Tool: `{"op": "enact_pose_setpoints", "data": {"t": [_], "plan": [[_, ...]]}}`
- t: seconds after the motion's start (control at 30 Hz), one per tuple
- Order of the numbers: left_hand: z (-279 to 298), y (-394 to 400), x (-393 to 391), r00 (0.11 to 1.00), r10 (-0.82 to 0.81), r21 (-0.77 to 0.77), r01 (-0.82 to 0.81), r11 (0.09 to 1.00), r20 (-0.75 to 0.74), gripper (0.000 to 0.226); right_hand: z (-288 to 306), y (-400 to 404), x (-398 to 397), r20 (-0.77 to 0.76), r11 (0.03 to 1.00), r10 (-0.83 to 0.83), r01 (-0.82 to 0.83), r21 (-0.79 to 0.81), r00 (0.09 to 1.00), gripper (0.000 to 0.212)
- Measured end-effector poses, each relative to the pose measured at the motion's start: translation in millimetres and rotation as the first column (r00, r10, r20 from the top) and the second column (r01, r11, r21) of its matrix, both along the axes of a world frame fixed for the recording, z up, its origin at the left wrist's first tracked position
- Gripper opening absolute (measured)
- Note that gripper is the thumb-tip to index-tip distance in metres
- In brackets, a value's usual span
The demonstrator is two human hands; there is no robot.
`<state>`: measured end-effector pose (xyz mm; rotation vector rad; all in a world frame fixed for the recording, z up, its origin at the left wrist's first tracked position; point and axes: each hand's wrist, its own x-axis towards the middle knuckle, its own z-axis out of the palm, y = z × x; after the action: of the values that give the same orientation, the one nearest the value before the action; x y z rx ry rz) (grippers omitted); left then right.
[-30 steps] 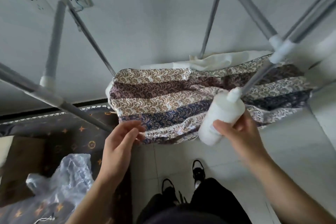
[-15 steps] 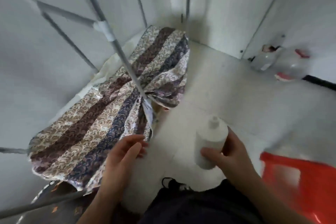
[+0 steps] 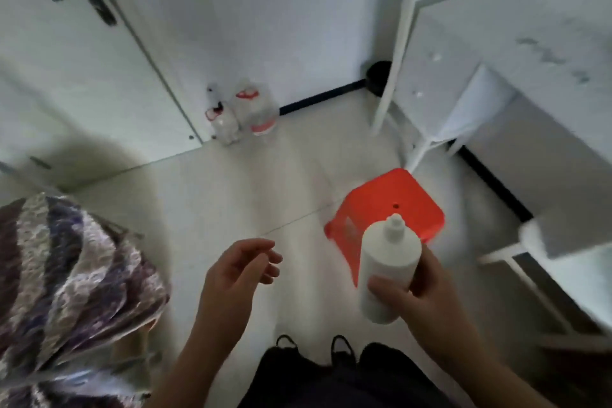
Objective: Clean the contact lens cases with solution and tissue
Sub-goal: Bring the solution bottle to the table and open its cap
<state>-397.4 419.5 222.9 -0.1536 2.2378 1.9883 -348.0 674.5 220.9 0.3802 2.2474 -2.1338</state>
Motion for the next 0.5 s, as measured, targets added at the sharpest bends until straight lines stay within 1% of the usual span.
{"op": "enact_pose_setpoints", "data": {"t": [0.1,0.2,0.3,0.43,0.5], "plan": [[1.5,43.0,-16.0,0.985,-0.174,-0.006,0.174,0.985,0.017,0.023,3.0,32.8,28.5,0.011,0.981,-0.193,0.193,0.023,0.981,0.064],[2.2,76.1,-31.5,0.949,-0.315,-0.005,0.315,0.949,0.011,0.024,5.5,51.6,49.0,0.001,0.933,-0.359,0.359,0.024,0.933,0.062],[3.9,105.9,-48.3,0.903,-0.428,-0.003,0.428,0.904,-0.018,0.024,10.9,66.0,65.3,-0.01,0.885,-0.463,0.463,0.05,0.886,0.06],[3.7,149.8,-67.3,0.853,-0.518,0.001,0.52,0.854,-0.064,0.024,19.8,91.8,81.2,-0.042,0.822,-0.562,0.563,0.083,0.826,0.058],[1.7,177.1,-74.7,0.825,-0.562,0.017,0.563,0.826,-0.061,0.025,22.6,109.9,86.6,-0.06,0.787,-0.611,0.614,0.056,0.789,0.057]]}}
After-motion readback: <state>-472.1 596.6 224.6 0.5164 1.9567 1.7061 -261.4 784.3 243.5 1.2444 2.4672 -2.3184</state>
